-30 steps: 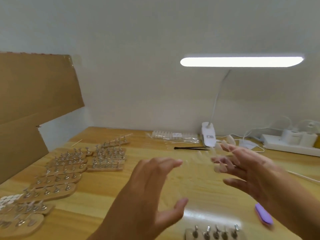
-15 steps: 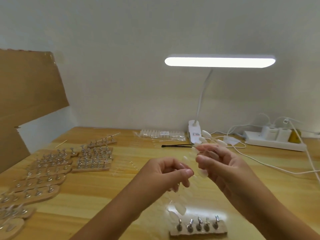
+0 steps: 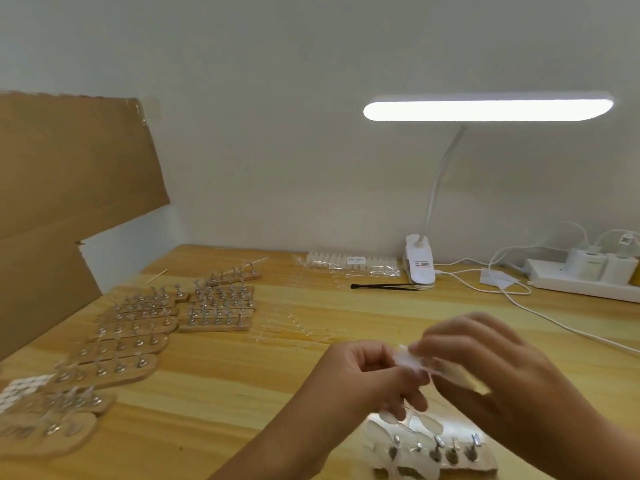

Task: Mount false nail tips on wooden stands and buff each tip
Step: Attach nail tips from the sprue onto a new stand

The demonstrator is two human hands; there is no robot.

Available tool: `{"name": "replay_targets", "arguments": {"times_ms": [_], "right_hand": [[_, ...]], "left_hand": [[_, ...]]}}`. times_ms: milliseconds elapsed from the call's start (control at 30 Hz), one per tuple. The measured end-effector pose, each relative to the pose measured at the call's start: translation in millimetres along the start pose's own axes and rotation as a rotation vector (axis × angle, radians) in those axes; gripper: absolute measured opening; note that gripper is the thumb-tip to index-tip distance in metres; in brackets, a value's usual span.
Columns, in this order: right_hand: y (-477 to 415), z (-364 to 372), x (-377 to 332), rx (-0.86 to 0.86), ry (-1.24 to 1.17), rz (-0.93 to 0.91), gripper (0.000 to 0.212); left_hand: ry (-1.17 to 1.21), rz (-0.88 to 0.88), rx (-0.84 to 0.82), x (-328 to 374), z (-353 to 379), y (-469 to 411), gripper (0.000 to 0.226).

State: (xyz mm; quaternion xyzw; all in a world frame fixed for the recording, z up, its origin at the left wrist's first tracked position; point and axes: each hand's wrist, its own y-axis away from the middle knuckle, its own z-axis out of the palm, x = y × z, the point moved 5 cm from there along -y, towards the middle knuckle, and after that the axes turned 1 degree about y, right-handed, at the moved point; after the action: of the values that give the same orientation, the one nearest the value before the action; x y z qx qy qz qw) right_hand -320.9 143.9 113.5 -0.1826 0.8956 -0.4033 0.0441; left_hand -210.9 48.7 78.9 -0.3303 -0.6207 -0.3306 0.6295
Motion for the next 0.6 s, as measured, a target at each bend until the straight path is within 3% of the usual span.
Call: {"name": "replay_targets", "arguments": {"times_ms": [67, 100, 167, 200, 267, 367, 467, 533, 600], "right_hand": [[-3.2, -2.0, 14.1, 0.132, -0.535, 0.428, 0.033], [-0.8, 2.6, 23.4, 0.216, -0.944, 0.672, 0.045], [11.9, 28.7, 33.5, 0.185, -1.688, 1.074, 0.062], [17.1, 32.4, 34.7, 0.199, -1.898, 1.187, 0.062], [26.7, 33.7, 41.5, 0.262, -1.965, 1.3, 0.063], [44.2, 32.0, 48.4, 0.218, -1.761, 1.393, 0.065], [73.4, 25.3, 52.5, 0.115, -1.472, 1.46, 0.059], [90.7, 21.3, 55.3, 0.093, -1.358, 1.5, 0.061], [102.4, 17.4, 53.4, 0.094, -1.316, 1.521, 0.07]], "left_hand": [[-0.233, 0.267, 0.079, 10.8, -2.8, 4.2, 0.008], [-0.465, 0.484, 0.148, 18.6, -5.1, 8.0, 0.007], [-1.023, 0.965, 0.296, 33.1, -1.0, 20.5, 0.012], [-1.234, 1.158, 0.334, 33.9, 2.0, 25.3, 0.013], [-1.393, 1.314, 0.371, 31.1, -1.5, 25.7, 0.009], [-1.459, 1.099, 0.385, 19.5, -27.2, 5.0, 0.012], [-1.527, 0.625, 0.365, 3.6, -53.6, -18.7, 0.015], [-1.515, 0.302, 0.325, -14.9, -70.8, -30.3, 0.044], [-1.428, 0.137, 0.248, -29.6, -76.6, -33.6, 0.072]]}}
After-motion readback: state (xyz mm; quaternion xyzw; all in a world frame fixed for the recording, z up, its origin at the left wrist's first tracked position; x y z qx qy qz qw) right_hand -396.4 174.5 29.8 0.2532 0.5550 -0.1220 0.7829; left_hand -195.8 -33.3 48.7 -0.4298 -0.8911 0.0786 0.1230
